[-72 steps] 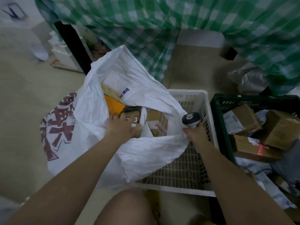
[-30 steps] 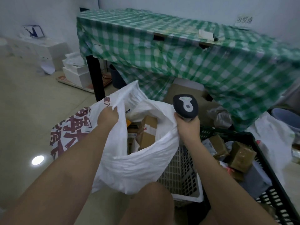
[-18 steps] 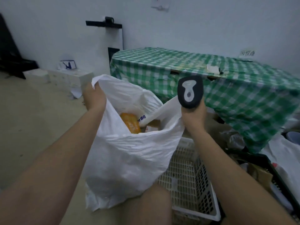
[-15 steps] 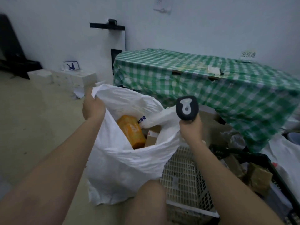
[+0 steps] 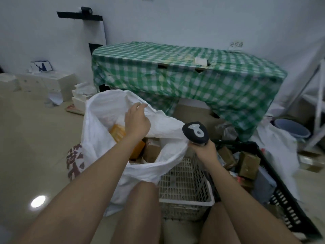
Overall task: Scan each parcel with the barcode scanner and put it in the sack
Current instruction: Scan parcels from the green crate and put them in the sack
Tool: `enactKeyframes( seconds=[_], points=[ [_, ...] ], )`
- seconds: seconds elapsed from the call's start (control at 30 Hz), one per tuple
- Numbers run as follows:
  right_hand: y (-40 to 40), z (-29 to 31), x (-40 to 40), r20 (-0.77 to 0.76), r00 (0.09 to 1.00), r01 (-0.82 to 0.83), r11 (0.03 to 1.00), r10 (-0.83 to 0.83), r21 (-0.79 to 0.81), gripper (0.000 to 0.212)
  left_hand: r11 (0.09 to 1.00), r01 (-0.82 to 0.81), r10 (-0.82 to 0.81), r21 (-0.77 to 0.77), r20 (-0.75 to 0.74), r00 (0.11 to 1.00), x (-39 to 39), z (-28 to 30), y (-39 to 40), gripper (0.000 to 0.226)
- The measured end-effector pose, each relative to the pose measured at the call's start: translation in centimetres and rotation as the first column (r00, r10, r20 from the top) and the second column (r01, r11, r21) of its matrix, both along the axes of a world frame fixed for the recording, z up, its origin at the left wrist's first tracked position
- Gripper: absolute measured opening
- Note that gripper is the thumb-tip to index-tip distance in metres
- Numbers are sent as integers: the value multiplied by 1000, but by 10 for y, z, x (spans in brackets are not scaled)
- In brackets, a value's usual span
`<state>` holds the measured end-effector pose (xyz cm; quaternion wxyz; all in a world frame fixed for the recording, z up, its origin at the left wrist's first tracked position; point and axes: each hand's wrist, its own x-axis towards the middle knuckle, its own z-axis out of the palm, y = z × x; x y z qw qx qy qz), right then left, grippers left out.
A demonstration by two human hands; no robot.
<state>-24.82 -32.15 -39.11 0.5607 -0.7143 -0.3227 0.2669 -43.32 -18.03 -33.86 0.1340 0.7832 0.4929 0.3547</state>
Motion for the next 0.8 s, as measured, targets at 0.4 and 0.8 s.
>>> enactKeyframes(
  seconds=[0.4,0.8],
  points=[
    [-95,-68,155,-23,959,276,953,-281,-125,20,798,584,-587,-147,28,809,206,-68,-95,32],
    [-120,-184,266,-117,862,459,858,-492,-231,17,456,478,-858,-751,-227,461,368,-287,-109,22]
  ],
)
